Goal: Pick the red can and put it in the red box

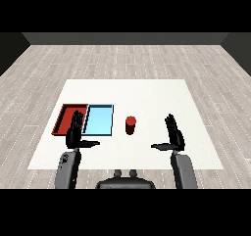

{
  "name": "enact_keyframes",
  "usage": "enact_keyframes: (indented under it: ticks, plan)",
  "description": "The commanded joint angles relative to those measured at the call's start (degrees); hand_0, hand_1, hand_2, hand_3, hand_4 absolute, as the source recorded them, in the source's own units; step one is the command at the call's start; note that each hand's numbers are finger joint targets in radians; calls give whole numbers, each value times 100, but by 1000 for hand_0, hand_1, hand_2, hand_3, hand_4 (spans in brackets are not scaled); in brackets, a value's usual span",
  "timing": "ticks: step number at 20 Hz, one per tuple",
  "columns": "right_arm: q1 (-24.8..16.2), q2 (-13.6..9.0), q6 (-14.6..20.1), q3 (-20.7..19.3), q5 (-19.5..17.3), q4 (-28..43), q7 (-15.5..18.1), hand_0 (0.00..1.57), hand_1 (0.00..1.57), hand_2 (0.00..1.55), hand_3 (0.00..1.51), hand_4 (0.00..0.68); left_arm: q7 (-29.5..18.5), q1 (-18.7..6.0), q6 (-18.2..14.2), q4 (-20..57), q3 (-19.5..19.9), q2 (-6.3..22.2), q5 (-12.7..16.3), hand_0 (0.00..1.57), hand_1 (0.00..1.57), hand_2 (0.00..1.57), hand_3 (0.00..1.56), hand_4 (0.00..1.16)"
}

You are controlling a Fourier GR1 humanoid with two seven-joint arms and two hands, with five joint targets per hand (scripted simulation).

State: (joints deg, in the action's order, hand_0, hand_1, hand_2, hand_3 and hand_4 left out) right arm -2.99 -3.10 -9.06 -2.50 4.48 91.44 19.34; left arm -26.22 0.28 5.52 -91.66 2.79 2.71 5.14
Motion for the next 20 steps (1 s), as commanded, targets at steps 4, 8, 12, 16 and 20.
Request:
enact_keyframes:
  ticks: [4,8,12,16,20]
  plan:
    - [512,68,285,86,-182,-5,-494,0,0,0,0,0,-45,202,-206,-175,-156,-203,-159,0,0,0,0,0]
    - [926,156,313,47,-162,-694,-350,0,0,0,0,0,-272,83,18,189,98,-36,0,0,0,0,0,0]
    - [935,208,288,19,3,-770,-446,0,0,0,0,0,-16,335,167,-396,167,77,247,0,0,0,0,0]
    - [1224,305,632,477,285,-1447,-258,0,0,0,0,0,-187,132,-19,56,79,-50,2,0,0,0,0,0]
    - [1182,308,452,391,549,-1753,2,0,0,0,0,0,-23,-150,-457,82,-262,-256,-74,0,0,0,0,0]
